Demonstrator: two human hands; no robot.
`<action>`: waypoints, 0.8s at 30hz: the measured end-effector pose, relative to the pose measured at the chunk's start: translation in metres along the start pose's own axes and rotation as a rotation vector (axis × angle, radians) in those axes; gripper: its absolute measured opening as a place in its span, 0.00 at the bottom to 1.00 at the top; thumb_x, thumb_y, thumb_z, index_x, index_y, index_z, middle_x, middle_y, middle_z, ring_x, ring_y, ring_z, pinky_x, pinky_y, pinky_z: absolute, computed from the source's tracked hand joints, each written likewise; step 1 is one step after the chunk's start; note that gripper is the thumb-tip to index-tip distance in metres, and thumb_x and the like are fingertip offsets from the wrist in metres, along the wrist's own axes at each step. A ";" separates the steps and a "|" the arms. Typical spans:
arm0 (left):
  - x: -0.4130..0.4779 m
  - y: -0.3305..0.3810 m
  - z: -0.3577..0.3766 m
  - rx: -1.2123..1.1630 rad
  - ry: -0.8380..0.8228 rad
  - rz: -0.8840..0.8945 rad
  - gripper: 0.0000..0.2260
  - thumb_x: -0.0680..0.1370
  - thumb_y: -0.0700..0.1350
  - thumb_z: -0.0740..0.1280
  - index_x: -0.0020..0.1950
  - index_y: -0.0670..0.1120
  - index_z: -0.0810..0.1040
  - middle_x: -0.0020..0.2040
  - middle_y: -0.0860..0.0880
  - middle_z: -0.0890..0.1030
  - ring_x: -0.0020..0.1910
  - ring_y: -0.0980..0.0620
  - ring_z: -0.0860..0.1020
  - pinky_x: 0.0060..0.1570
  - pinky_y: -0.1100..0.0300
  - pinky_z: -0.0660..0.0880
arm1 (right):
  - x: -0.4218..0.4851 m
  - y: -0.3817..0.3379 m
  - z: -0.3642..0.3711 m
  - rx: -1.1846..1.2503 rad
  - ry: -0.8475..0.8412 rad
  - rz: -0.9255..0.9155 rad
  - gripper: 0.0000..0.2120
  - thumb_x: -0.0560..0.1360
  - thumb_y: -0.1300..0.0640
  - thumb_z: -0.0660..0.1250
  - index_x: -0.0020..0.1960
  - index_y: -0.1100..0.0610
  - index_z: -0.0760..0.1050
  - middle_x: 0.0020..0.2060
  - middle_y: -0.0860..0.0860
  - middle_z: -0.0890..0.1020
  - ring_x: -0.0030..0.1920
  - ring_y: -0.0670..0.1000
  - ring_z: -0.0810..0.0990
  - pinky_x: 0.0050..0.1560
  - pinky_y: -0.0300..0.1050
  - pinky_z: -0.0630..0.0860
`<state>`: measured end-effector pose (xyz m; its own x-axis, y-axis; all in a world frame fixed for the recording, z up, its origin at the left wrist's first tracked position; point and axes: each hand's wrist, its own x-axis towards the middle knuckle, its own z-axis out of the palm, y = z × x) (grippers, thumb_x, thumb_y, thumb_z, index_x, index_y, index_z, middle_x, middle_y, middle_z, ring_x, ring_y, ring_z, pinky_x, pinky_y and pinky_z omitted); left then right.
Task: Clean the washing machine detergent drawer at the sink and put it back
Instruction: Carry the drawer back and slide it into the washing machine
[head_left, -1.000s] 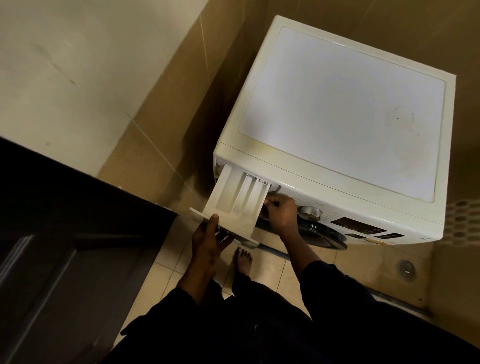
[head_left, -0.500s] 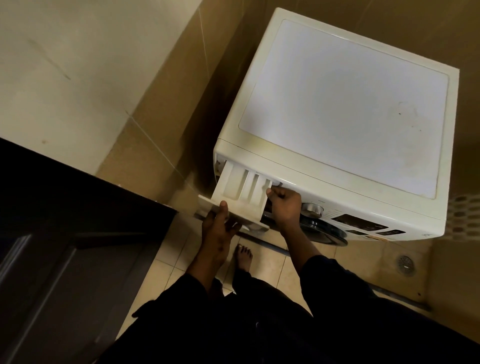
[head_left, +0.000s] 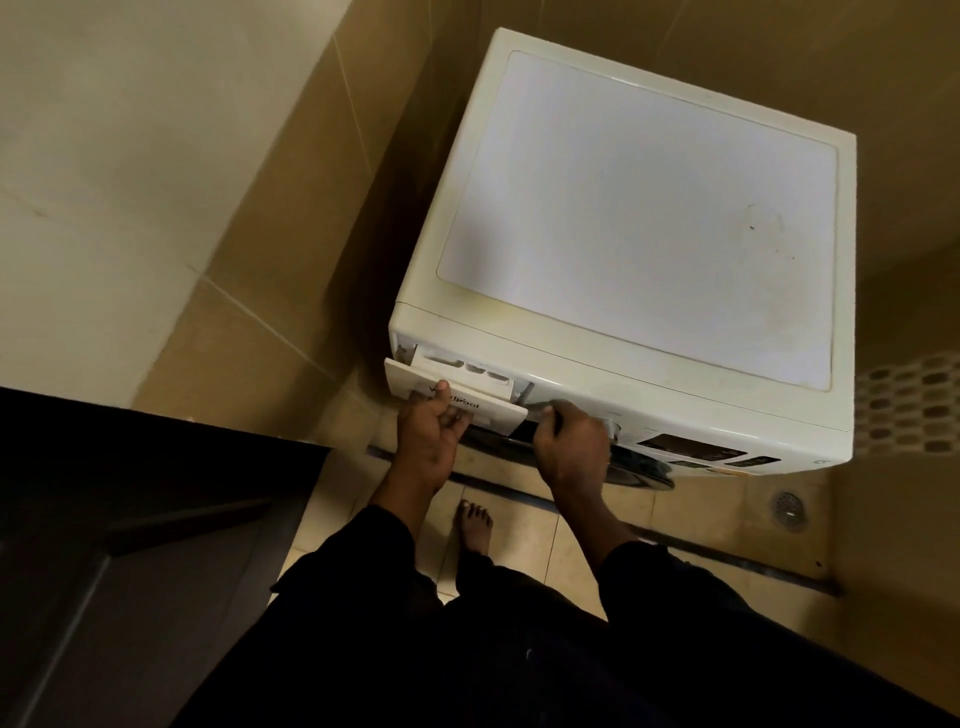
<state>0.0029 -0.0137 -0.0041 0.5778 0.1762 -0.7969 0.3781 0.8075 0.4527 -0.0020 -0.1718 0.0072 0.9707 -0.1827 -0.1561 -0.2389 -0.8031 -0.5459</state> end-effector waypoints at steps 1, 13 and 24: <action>0.002 0.001 0.005 0.004 0.003 -0.004 0.18 0.81 0.39 0.62 0.71 0.41 0.68 0.65 0.40 0.76 0.65 0.40 0.75 0.52 0.50 0.76 | -0.001 0.007 -0.004 -0.034 0.017 -0.007 0.11 0.77 0.56 0.60 0.44 0.55 0.80 0.31 0.52 0.82 0.31 0.52 0.78 0.32 0.41 0.73; 0.028 0.005 0.025 -0.011 -0.047 0.021 0.14 0.82 0.39 0.61 0.67 0.41 0.67 0.56 0.45 0.78 0.66 0.40 0.73 0.60 0.47 0.72 | 0.006 0.012 -0.025 -0.117 0.249 -0.231 0.09 0.76 0.56 0.63 0.49 0.57 0.81 0.41 0.51 0.84 0.39 0.51 0.81 0.35 0.37 0.68; 0.017 0.009 0.026 -0.062 0.021 -0.078 0.08 0.80 0.34 0.56 0.52 0.35 0.73 0.54 0.41 0.73 0.50 0.43 0.75 0.68 0.43 0.69 | 0.021 0.016 -0.038 -0.271 0.200 -0.267 0.11 0.72 0.61 0.66 0.55 0.59 0.79 0.57 0.57 0.80 0.55 0.59 0.79 0.54 0.50 0.74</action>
<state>0.0350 -0.0180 -0.0031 0.5330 0.1226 -0.8372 0.3757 0.8522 0.3640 0.0153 -0.2103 0.0266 0.9898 -0.0332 0.1383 0.0107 -0.9522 -0.3051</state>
